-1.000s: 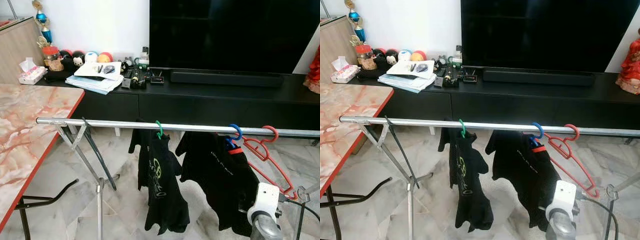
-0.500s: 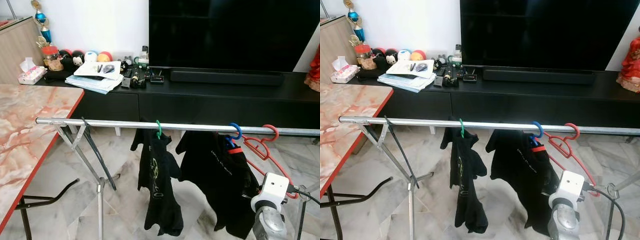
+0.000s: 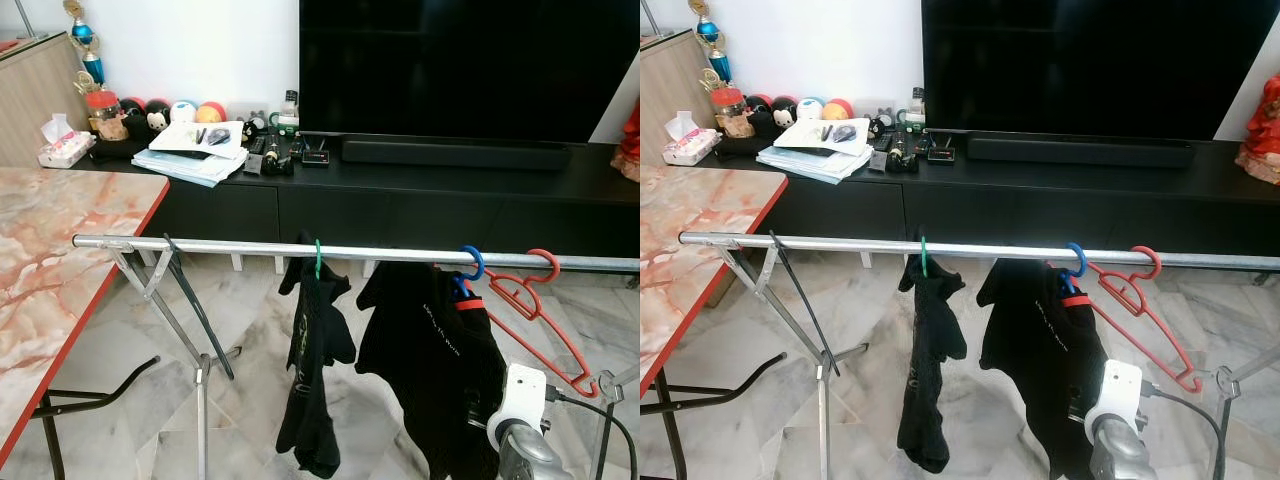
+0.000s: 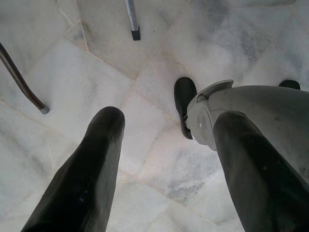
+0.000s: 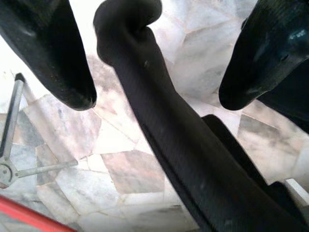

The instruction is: Hang hanger

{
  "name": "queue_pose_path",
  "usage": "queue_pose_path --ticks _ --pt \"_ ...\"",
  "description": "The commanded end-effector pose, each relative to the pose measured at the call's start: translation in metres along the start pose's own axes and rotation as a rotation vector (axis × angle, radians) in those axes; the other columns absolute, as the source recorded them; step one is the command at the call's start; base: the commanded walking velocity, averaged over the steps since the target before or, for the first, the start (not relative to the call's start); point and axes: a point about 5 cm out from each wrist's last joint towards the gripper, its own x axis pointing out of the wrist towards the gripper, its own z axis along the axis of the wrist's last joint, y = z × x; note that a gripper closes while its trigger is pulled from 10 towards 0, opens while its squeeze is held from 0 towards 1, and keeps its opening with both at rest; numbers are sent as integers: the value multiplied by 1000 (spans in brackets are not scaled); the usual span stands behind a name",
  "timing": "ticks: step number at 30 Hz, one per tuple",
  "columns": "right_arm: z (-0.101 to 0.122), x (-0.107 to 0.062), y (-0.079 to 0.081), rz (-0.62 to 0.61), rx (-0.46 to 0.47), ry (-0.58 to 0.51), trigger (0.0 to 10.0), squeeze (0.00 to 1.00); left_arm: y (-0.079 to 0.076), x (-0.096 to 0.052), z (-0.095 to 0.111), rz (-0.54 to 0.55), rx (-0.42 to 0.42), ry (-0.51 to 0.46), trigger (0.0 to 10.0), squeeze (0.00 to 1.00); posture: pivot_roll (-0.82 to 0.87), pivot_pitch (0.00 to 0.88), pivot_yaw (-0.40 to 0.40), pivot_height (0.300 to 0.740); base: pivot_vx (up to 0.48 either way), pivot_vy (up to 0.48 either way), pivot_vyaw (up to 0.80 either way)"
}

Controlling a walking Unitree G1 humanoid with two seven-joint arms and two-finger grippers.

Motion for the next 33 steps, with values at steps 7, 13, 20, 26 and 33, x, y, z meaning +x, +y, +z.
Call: queue_pose_path --ticks 7,13,20,26,33 --pt "-18 -2 2 8 15 79 10000 0 1 -1 -5 -3 12 22 10000 0 169 40 -13 740 0 0 0" --pt "-32 -4 1 10 -9 129 10000 0 1 -1 -4 -3 12 24 10000 0 173 42 -14 740 0 0 0" --pt "-48 -9 1 27 -30 161 2784 0 1 -1 -4 -2 14 27 10000 0 174 42 -11 740 0 0 0" --pt "-52 -10 1 60 -56 145 0 0 2 -1 -3 -1 15 24 10000 0 176 40 -12 740 0 0 0" --pt "-50 -10 -5 61 -83 109 0 0 3 -1 -2 5 15 20 10000 0 179 38 -9 740 0 0 0"
